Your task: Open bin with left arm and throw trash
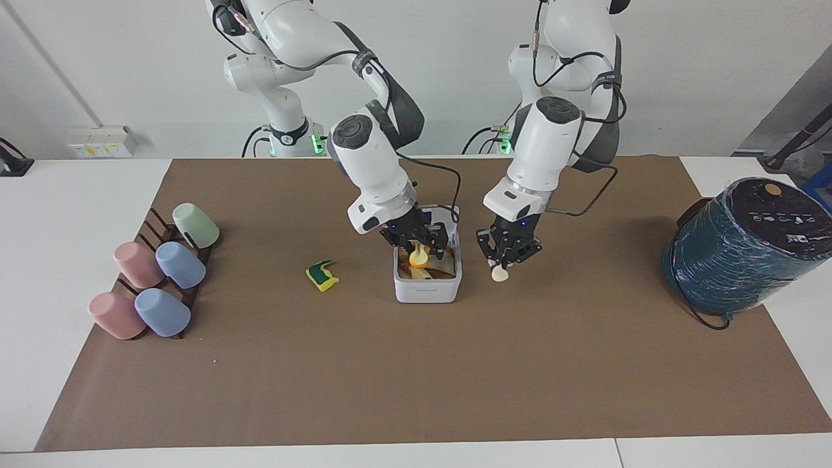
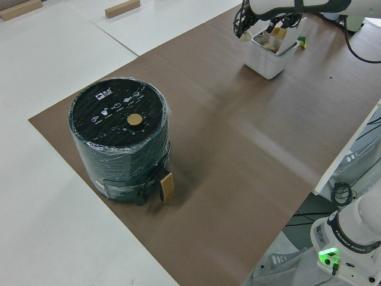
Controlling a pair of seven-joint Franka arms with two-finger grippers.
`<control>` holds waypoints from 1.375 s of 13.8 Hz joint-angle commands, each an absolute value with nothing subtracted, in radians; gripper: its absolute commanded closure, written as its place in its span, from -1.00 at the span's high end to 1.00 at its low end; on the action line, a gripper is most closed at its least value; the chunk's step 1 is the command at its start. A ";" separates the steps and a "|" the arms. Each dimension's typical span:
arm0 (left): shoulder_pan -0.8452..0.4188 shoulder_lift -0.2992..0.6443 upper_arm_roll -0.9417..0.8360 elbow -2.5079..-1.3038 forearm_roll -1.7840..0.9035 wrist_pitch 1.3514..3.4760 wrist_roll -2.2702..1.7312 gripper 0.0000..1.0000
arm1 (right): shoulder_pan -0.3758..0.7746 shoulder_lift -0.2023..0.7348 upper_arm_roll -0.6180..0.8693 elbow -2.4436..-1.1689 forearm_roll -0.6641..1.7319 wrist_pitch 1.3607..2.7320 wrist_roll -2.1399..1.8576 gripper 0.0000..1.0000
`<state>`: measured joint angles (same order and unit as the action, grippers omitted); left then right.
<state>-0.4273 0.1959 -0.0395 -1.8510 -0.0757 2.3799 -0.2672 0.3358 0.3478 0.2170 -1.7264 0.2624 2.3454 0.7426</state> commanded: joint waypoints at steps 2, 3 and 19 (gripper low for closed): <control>-0.462 0.209 -0.025 -1.829 -0.130 2.375 -0.284 -1.00 | 0.333 0.308 0.221 -1.736 0.269 2.342 0.746 1.00; -0.463 0.209 -0.026 -1.829 -0.130 2.375 -0.284 -1.00 | 0.331 0.299 0.213 -1.736 0.246 2.335 0.738 1.00; -0.578 0.206 -0.023 -1.828 -0.164 2.373 -0.293 1.00 | 0.018 0.229 0.216 -2.081 0.038 2.362 -0.205 1.00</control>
<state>-0.5732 0.2150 -0.0338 -1.8368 -0.1515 2.3964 -0.2864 0.0329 0.2309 0.2021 -2.0296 0.0543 2.3125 -0.1691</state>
